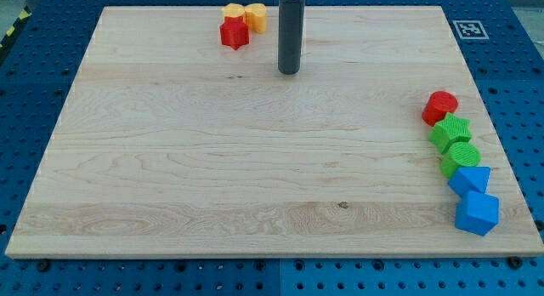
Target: Move the red circle towards the top center of the board
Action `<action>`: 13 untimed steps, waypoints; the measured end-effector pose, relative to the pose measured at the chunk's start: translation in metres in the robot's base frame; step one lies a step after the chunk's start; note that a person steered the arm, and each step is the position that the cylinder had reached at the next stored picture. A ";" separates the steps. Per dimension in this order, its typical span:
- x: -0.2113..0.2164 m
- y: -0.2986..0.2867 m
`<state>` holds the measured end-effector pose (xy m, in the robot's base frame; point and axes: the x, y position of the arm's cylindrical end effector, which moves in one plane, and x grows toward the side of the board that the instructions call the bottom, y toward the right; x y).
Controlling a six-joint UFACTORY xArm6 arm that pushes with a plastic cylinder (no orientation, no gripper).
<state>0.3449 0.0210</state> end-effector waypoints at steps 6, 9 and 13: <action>0.001 0.173; 0.001 0.212; 0.001 0.250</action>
<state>0.3460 0.2712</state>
